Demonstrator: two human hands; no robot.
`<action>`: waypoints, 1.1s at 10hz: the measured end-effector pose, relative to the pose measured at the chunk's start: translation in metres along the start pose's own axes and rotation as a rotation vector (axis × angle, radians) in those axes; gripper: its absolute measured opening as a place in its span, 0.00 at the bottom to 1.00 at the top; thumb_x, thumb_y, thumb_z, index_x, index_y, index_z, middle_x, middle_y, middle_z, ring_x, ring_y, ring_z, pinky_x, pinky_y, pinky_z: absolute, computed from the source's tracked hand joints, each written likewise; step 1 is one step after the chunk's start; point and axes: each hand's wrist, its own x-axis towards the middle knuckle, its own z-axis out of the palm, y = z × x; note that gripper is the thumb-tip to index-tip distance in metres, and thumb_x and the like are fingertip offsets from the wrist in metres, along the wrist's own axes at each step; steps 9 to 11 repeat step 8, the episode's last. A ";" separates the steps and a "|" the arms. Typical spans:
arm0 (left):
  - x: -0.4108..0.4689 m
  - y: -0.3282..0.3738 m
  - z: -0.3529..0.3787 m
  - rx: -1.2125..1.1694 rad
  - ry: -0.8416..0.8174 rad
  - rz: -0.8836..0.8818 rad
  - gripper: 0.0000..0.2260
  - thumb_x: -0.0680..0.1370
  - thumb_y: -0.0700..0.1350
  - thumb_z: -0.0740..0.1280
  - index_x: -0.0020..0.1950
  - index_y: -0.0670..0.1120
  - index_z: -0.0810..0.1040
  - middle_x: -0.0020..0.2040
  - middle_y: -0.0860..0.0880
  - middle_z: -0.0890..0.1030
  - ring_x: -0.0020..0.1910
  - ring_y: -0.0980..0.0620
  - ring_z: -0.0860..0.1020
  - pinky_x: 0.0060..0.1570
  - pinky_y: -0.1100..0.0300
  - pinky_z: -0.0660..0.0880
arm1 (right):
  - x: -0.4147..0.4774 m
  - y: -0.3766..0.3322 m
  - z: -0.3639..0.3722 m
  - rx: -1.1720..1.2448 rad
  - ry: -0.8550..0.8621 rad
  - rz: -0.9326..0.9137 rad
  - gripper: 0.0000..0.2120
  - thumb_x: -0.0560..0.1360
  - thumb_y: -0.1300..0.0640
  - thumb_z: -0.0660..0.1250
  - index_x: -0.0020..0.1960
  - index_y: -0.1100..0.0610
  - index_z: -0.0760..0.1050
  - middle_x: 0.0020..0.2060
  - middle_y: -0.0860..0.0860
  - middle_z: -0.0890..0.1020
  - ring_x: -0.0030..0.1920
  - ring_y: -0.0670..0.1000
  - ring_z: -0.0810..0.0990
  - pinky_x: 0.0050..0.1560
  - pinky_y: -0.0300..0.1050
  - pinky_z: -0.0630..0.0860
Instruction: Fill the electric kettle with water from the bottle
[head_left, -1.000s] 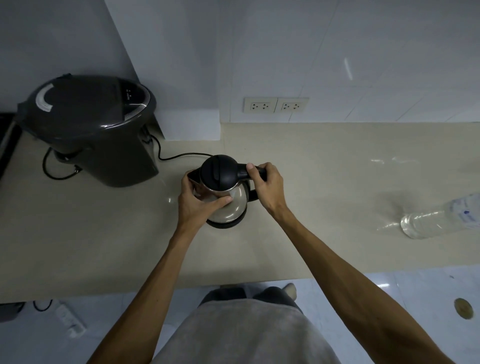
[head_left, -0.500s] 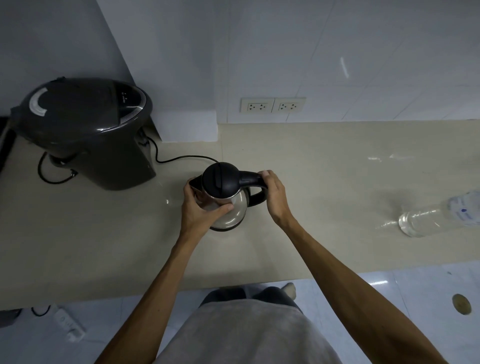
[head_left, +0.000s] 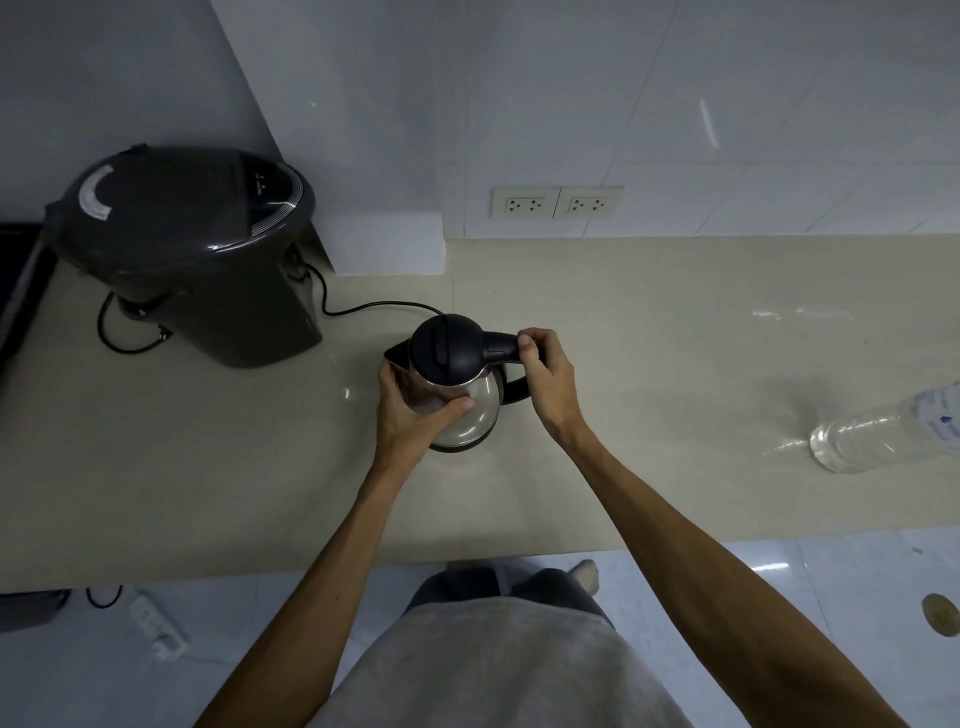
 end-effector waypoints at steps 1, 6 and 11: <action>0.001 -0.002 -0.001 0.010 -0.013 -0.005 0.44 0.66 0.41 0.86 0.76 0.51 0.65 0.67 0.60 0.77 0.61 0.75 0.75 0.56 0.78 0.73 | 0.001 -0.002 -0.001 -0.022 -0.010 -0.009 0.12 0.85 0.55 0.60 0.60 0.63 0.75 0.55 0.57 0.82 0.53 0.50 0.80 0.38 0.25 0.74; -0.016 0.020 -0.018 0.213 -0.051 0.003 0.48 0.64 0.66 0.78 0.78 0.52 0.64 0.73 0.53 0.76 0.73 0.49 0.75 0.72 0.49 0.73 | -0.006 -0.026 -0.054 -0.433 -0.305 0.054 0.36 0.79 0.29 0.53 0.73 0.54 0.73 0.68 0.56 0.79 0.69 0.57 0.76 0.67 0.49 0.70; -0.034 0.062 -0.032 0.491 -0.037 0.125 0.53 0.72 0.69 0.74 0.86 0.49 0.50 0.86 0.45 0.56 0.84 0.42 0.57 0.81 0.42 0.59 | -0.024 -0.032 -0.109 -1.035 -0.305 -0.132 0.45 0.76 0.23 0.44 0.83 0.50 0.54 0.82 0.59 0.56 0.82 0.65 0.51 0.78 0.70 0.50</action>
